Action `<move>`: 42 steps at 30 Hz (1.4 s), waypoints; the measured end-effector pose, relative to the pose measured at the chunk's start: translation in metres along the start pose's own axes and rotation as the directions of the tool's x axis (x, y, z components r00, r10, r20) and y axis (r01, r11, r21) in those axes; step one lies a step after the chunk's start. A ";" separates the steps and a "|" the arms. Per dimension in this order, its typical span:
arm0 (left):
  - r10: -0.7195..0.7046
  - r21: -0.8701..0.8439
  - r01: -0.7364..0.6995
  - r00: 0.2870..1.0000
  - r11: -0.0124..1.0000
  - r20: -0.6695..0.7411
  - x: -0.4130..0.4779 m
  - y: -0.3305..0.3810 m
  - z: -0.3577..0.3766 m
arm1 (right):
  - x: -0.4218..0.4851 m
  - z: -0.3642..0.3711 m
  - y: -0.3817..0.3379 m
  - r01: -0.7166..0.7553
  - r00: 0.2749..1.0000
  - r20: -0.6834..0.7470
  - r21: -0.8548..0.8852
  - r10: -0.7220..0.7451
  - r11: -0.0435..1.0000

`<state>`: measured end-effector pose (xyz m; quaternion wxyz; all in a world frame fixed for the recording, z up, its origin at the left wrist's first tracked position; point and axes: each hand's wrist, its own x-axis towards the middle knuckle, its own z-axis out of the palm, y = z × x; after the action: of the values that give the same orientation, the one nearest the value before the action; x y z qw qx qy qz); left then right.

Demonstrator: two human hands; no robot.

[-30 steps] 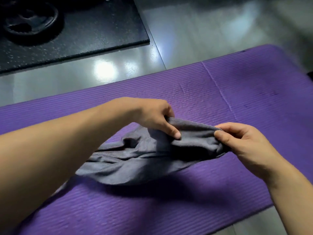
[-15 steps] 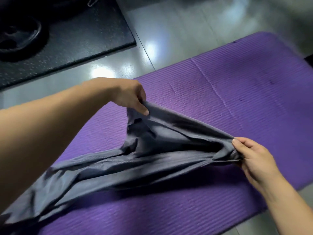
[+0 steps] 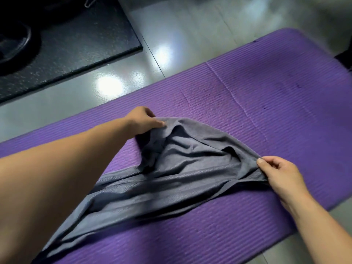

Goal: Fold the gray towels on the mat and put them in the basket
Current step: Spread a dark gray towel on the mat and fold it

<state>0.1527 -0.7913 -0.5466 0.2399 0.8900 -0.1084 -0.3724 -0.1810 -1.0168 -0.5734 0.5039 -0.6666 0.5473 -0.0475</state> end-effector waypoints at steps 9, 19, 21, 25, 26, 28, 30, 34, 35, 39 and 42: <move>-0.020 -0.608 -0.017 0.998 0.794 -0.054 0.007 0.031 -0.012 | 0.004 0.003 -0.017 -0.030 0.995 -0.087 0.239 0.052 0.971; -0.095 -0.235 0.039 0.968 0.971 -0.234 0.019 0.074 0.033 | 0.017 0.008 -0.029 0.132 0.942 -0.194 -0.532 -0.272 0.836; -0.043 -0.096 0.017 0.961 0.995 -0.274 0.023 0.058 0.032 | 0.013 0.025 -0.049 0.341 0.875 -0.123 -0.531 -0.468 0.776; -0.003 0.028 0.009 0.976 1.000 -0.220 0.017 0.036 0.018 | 0.028 0.076 -0.092 0.621 0.773 0.122 -0.348 -0.623 0.702; 0.012 0.055 -0.001 0.980 0.998 -0.199 0.014 0.030 0.015 | 0.033 0.091 -0.106 0.651 0.754 0.154 -0.301 -0.639 0.696; 0.036 0.085 -0.022 0.985 0.996 -0.170 0.007 0.016 0.008 | 0.046 0.121 -0.135 0.690 0.724 0.213 -0.233 -0.657 0.685; 0.064 0.102 -0.049 0.987 0.994 -0.148 -0.001 0.001 0.002 | 0.061 0.145 -0.164 0.689 0.723 0.279 -0.238 -0.632 0.684; 0.136 0.086 -0.126 0.982 0.988 -0.128 -0.016 -0.032 -0.004 | 0.090 0.181 -0.201 0.647 0.736 0.440 -0.229 -0.515 0.728; 0.150 0.048 -0.144 0.978 0.988 -0.147 -0.019 -0.040 -0.004 | 0.096 0.187 -0.205 0.655 0.714 0.493 -0.217 -0.497 0.724; 0.164 -0.220 -0.209 0.965 0.953 -0.204 -0.029 -0.063 -0.002 | 0.112 0.192 -0.217 0.750 0.572 0.707 -0.245 -0.416 0.615; 0.179 -0.275 -0.225 0.967 0.935 -0.181 -0.032 -0.068 -0.003 | 0.123 0.193 -0.227 0.847 0.493 0.804 -0.355 -0.333 0.395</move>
<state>0.1335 -0.7194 -0.5595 0.4139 0.8546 -0.1244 -0.2880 0.1411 -1.0168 -0.5629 0.2851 -0.9366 0.0193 0.2031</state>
